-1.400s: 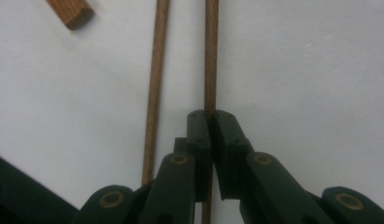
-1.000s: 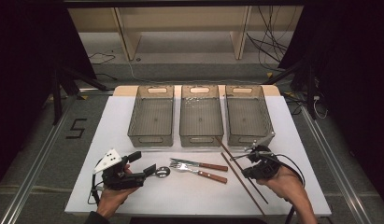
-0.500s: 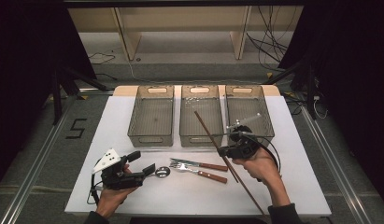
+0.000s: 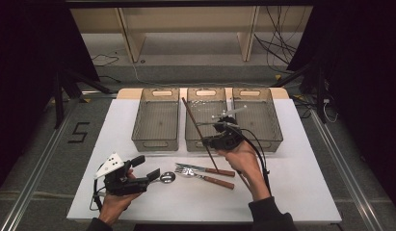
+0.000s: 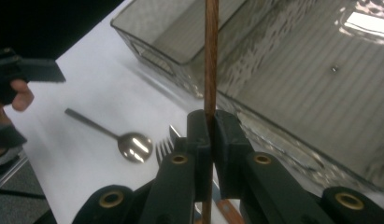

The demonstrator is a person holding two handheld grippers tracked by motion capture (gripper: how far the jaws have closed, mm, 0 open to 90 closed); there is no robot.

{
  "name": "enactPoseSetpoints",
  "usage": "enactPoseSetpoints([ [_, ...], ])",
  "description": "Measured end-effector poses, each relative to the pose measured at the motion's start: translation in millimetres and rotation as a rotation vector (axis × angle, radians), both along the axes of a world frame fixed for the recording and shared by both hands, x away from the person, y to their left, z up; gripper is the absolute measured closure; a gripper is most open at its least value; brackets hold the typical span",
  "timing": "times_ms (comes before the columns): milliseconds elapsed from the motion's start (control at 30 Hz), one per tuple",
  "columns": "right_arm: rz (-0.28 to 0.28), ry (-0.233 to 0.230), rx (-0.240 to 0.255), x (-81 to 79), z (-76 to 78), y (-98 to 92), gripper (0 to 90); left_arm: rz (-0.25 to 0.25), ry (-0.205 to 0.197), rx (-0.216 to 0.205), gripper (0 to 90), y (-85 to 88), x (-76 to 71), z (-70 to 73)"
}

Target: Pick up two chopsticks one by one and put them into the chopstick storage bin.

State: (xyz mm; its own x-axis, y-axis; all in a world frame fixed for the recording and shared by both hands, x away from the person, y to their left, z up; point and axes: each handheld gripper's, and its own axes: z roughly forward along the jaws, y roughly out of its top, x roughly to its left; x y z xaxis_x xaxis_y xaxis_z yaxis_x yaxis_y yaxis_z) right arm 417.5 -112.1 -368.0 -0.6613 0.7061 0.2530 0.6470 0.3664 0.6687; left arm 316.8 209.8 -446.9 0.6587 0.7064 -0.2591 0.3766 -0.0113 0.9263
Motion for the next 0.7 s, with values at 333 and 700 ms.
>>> enactPoseSetpoints([
  [333, 0.003, 0.005, 0.011, 24.0, 2.8, 32.0, 86.0, 0.002, -0.001, -0.011, 15.6, 0.6, -0.1, 0.6],
  [700, -0.028, 0.018, 0.076, 56.8, 8.1, 61.3, 85.9, -0.001, -0.004, -0.016, 15.6, 0.9, -0.3, 1.5],
])
